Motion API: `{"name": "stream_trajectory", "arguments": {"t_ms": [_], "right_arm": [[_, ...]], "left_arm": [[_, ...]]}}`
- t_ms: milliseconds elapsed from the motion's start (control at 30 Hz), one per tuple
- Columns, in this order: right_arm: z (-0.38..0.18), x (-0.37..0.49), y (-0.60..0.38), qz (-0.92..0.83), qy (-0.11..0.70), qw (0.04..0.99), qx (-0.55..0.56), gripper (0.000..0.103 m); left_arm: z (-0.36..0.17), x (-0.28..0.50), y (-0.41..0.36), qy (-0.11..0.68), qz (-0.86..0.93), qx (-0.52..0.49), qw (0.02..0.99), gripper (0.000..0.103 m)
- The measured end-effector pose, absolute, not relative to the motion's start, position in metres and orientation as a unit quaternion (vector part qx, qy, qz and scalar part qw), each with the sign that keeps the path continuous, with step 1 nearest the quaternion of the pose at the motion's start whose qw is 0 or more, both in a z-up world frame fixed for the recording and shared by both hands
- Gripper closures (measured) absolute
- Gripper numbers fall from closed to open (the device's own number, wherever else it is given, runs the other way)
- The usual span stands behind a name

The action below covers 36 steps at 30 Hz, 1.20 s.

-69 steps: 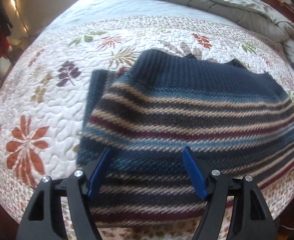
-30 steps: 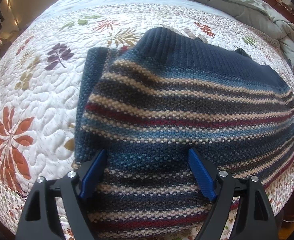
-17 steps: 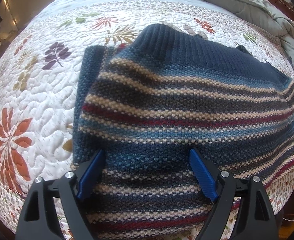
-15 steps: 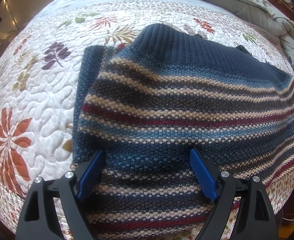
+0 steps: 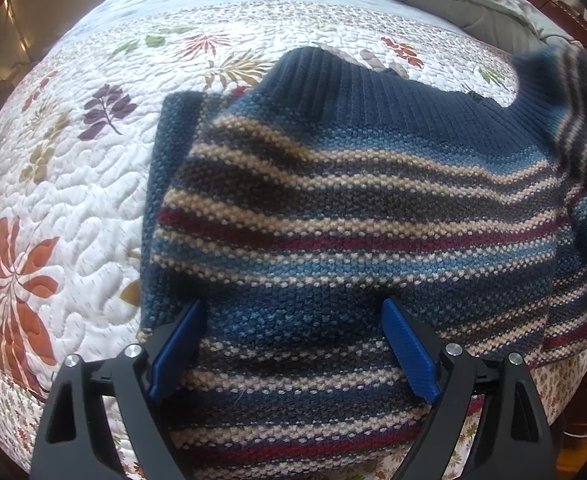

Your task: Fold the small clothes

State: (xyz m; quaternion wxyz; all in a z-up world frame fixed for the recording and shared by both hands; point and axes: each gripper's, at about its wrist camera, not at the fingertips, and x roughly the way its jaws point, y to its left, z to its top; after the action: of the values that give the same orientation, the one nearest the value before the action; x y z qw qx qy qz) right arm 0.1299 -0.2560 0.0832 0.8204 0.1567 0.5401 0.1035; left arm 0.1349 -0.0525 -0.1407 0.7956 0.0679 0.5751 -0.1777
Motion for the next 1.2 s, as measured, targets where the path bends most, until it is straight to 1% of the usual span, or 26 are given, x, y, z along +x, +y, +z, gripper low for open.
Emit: {"name": "stream_trajectory", "arguments": {"t_ms": [200,333,600,733,800,867,900,1067,1200], "right_arm": [[0.063,0.141,-0.187,0.144,0.564,0.808,0.091,0.087],[0.039,0.141,-0.156,0.153,0.583,0.797,0.047,0.087],[-0.026,0.144,-0.129,0.147,0.625,0.766,0.022,0.086],[-0.052,0.143,-0.125,0.152,0.637,0.755,0.025,0.083],[-0.061,0.142,-0.126,0.162,0.643,0.748,0.037,0.074],[-0.059,0.141,-0.134,0.188,0.637,0.742,0.088,0.058],[-0.056,0.14,-0.139,0.197,0.635,0.74,0.106,0.057],[-0.027,0.117,-0.175,0.226,0.604,0.738,0.201,0.057],[-0.005,0.094,-0.214,0.19,0.579,0.76,0.225,0.057]], "left_arm": [[-0.134,0.134,-0.042,0.579,-0.198,0.045,0.789,0.013],[-0.117,0.129,-0.02,0.582,-0.222,-0.006,0.782,0.014],[-0.102,0.127,0.012,0.585,-0.227,-0.053,0.777,0.015],[-0.098,0.125,0.015,0.585,-0.223,-0.05,0.778,0.015],[-0.1,0.128,0.012,0.586,-0.218,-0.047,0.779,0.015],[-0.099,0.131,0.009,0.588,-0.214,-0.044,0.779,0.015],[-0.097,0.13,0.008,0.588,-0.211,-0.041,0.78,0.015],[-0.081,0.137,-0.01,0.573,-0.2,-0.019,0.795,0.015],[-0.07,0.139,-0.046,0.565,-0.214,0.003,0.797,0.015]]}}
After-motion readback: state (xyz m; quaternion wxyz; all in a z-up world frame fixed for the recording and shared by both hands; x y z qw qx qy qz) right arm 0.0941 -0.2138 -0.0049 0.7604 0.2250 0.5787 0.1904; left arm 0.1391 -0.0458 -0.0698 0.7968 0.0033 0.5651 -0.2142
